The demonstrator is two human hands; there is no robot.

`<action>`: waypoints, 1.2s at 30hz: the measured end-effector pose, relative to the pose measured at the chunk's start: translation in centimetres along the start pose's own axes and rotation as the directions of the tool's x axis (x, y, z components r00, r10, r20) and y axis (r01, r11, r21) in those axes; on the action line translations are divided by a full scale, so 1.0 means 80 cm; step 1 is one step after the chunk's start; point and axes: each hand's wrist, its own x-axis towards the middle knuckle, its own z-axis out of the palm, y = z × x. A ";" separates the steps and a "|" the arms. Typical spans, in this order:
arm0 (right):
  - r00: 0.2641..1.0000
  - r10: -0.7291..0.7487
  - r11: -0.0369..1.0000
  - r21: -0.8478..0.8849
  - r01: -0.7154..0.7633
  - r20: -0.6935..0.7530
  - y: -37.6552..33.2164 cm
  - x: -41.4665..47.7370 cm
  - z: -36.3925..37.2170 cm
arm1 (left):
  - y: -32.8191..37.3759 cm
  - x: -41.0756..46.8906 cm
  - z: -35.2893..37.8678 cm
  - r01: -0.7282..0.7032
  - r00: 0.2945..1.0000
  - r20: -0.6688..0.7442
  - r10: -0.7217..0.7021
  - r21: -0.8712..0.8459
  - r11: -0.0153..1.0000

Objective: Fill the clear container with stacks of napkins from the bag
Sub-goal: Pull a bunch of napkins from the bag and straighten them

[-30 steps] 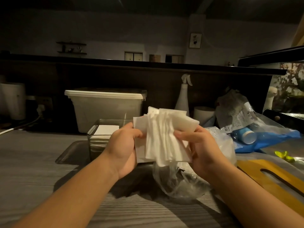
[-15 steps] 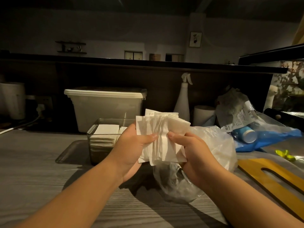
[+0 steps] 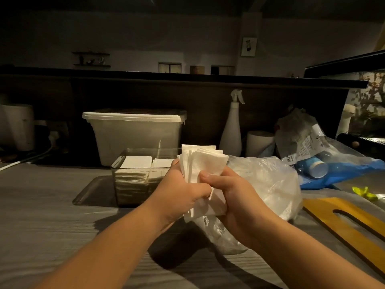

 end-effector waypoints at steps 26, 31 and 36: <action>0.993 -0.068 0.850 -0.516 0.106 0.093 0.030 -0.003 0.059 | -0.037 -0.069 -0.114 -0.019 0.973 -0.230 0.019 0.000 1.000; 0.996 -0.094 0.799 -0.597 0.072 -0.005 0.062 -0.014 0.072 | -0.057 -0.076 -0.115 0.075 0.994 -0.084 -0.069 0.063 0.995; 0.994 -0.082 0.831 -0.545 0.112 0.078 0.051 -0.012 0.066 | -0.045 -0.072 -0.108 -0.014 1.000 -0.022 0.015 0.049 0.999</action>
